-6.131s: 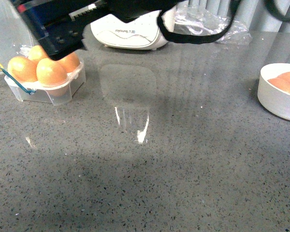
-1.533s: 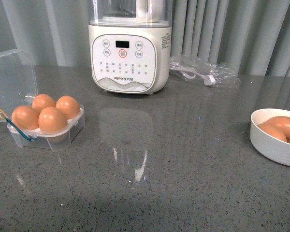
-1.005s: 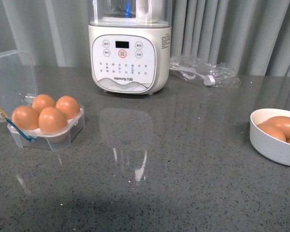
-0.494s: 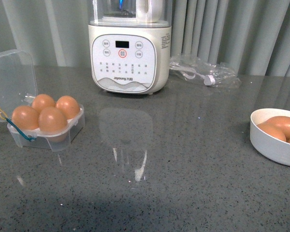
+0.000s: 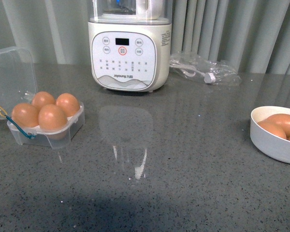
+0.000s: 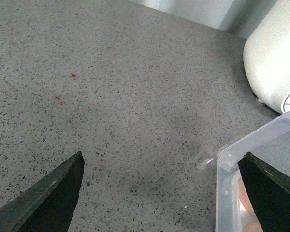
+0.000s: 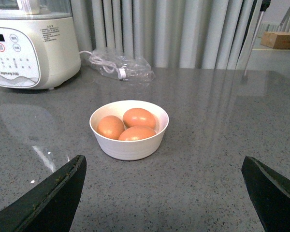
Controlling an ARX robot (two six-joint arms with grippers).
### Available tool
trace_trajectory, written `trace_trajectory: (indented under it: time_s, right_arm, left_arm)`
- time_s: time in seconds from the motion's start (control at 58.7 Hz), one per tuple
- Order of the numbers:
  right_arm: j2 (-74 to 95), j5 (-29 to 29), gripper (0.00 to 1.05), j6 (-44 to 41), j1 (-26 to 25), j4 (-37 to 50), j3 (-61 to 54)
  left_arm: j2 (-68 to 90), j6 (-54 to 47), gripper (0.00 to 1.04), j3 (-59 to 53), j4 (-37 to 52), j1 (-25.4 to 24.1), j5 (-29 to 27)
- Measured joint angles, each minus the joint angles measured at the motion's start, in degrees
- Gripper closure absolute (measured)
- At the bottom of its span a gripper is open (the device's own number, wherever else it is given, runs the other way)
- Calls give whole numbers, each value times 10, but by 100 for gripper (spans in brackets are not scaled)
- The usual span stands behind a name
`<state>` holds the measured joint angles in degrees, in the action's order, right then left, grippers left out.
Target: Put egg into box
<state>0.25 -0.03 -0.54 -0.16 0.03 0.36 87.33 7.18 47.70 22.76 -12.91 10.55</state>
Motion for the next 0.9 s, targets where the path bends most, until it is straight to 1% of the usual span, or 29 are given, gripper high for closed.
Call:
trace_trajectory:
  time_s: [0.102,0.341,0.477,0.545,0.681,0.783,0.903]
  right_arm:
    - [0,0,7,0,0,0,0]
    - [0,0,7,0,0,0,0]
    - [0,0,7,0,0,0,0]
    - [0,0,7,0,0,0,0]
    - [0,0,7,0,0,0,0]
    - [0,0,7,0,0,0,0]
    - [0,0,7,0,0,0,0]
  left_arm:
    - [0,9,7,0,3,12,-1]
    - [0,17,7,-7,16,64,-12]
    - [0,15,7,-19,18,107,-12]
    - [0,3,7,-30,15,139,-12]
    - [1,-24,7,-44,12,179,-22]
    - [1,-40,7,-48,13,191,-26]
    - [0,-50,7,-48,12,189,-25]
